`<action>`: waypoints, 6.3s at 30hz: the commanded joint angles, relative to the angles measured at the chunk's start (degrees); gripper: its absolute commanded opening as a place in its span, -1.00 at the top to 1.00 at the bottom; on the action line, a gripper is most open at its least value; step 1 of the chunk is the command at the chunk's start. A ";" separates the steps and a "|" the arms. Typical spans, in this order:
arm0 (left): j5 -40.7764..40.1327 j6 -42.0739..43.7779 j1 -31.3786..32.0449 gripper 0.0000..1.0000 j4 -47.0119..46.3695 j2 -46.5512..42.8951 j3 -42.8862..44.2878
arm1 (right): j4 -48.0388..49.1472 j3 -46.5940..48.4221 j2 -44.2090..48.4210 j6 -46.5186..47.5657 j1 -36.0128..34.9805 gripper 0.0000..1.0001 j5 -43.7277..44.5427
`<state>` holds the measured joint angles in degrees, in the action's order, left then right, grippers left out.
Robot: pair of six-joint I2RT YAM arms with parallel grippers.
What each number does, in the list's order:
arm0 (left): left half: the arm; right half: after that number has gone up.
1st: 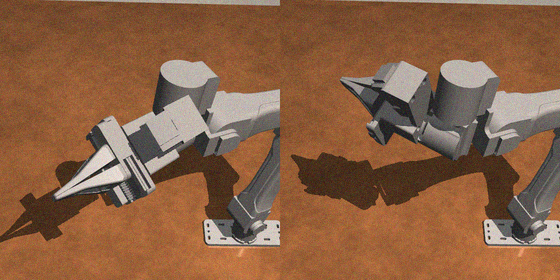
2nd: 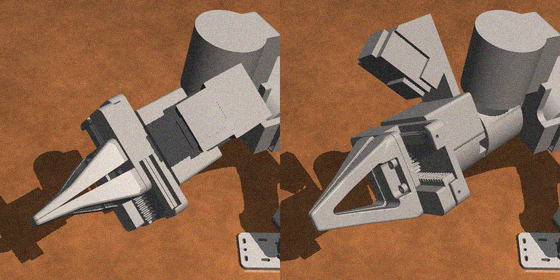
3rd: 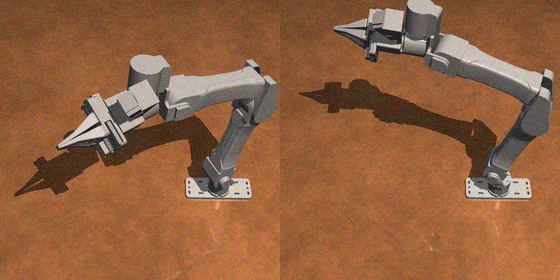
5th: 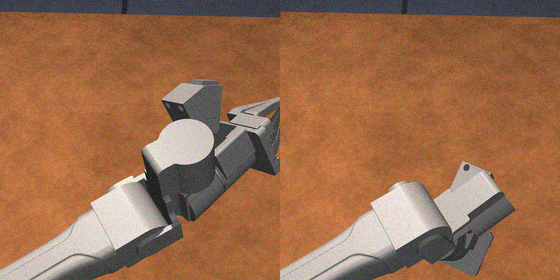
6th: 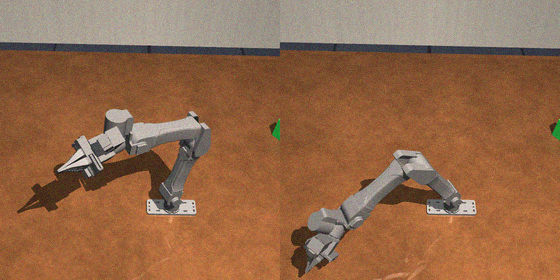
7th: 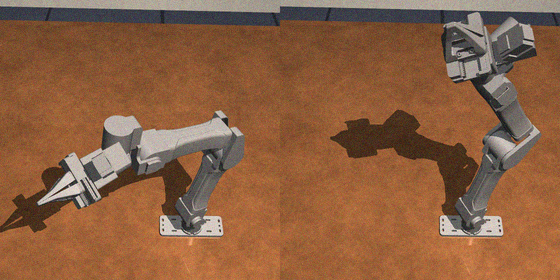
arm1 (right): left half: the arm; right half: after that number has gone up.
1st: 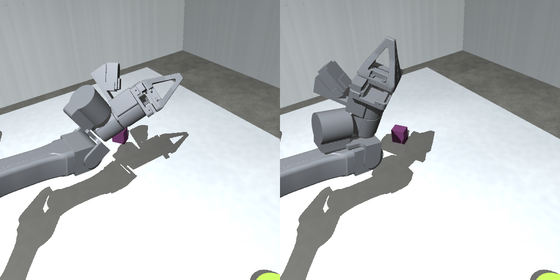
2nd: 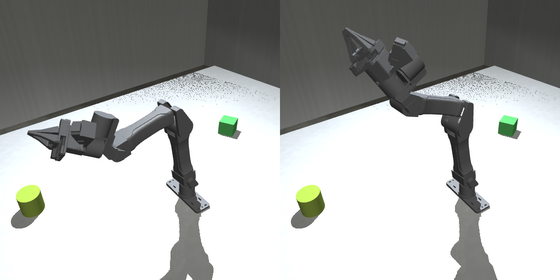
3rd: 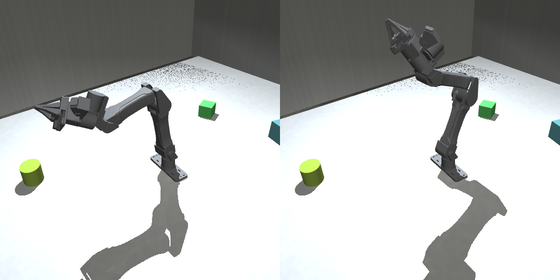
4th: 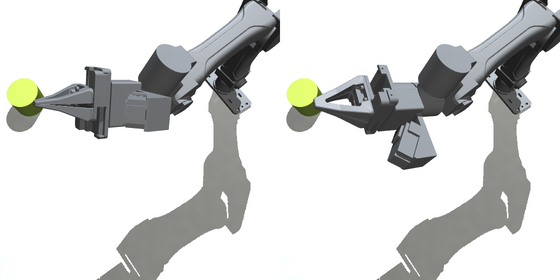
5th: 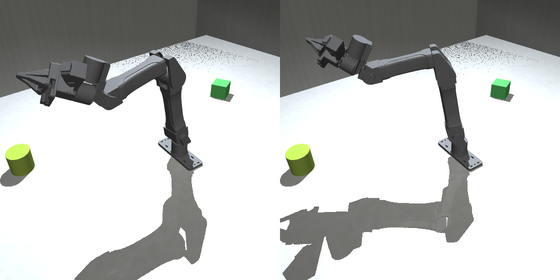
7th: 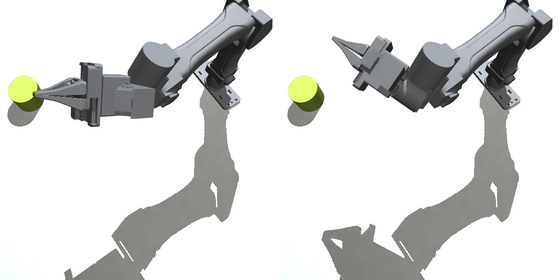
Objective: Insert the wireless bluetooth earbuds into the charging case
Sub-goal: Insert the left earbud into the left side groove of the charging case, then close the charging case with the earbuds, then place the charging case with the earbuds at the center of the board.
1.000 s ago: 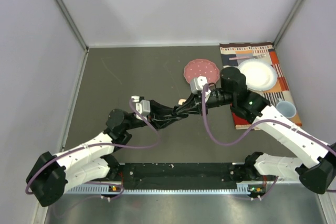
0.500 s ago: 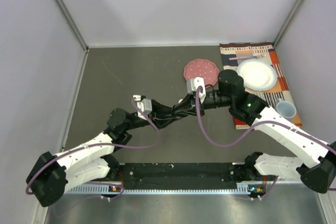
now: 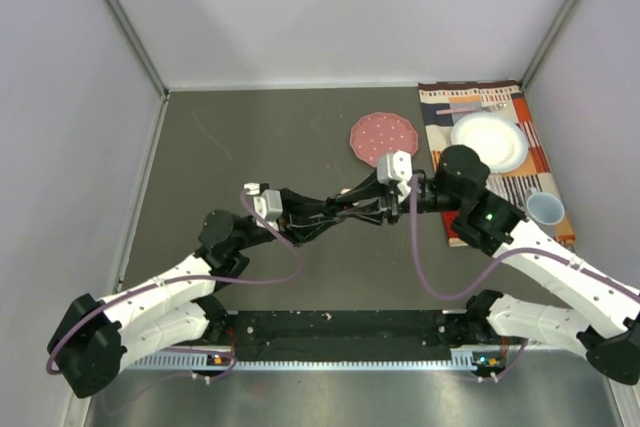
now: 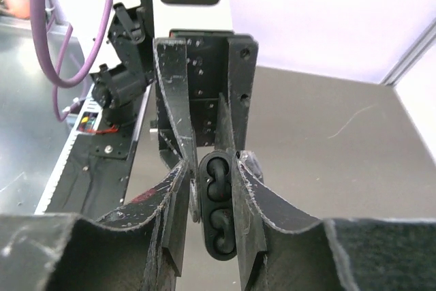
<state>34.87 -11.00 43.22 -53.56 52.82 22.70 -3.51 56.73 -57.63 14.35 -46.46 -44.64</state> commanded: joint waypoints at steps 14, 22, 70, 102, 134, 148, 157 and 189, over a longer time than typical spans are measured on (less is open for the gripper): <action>-1.65 1.42 0.20 1.00 -2.25 -1.93 0.15 | 22.49 -9.44 9.46 -12.66 -0.65 0.23 24.14; -2.27 1.60 0.28 1.00 -2.16 -1.93 0.24 | 8.42 -3.93 7.98 -30.06 -0.57 -0.52 54.12; -9.03 1.86 0.20 1.00 2.13 -1.93 0.42 | -4.40 -4.52 -2.06 -38.68 0.05 -0.98 48.30; -16.85 -2.70 0.20 1.00 -1.02 5.36 2.00 | 13.00 -17.88 2.16 -41.42 -1.62 -0.98 49.89; -10.63 -29.06 -12.37 1.00 -1.69 25.29 -1.61 | -0.89 -29.40 12.63 -57.94 8.14 -0.98 60.82; -8.42 -41.72 -12.28 0.95 -14.03 47.81 2.26 | -0.89 -29.40 12.36 -56.63 9.54 -0.98 59.32; -10.09 -43.84 -11.93 0.70 -15.08 52.03 2.26 | -0.45 -28.78 10.61 -56.71 9.54 -0.98 58.36; -13.51 -31.80 -11.58 0.15 8.91 45.89 5.78 | -0.62 -27.73 10.25 -54.34 9.63 -0.98 57.56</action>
<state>23.22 -46.13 31.55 -48.23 100.73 27.42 -5.58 26.28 -47.24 -41.21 -37.32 12.78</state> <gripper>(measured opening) 0.419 0.987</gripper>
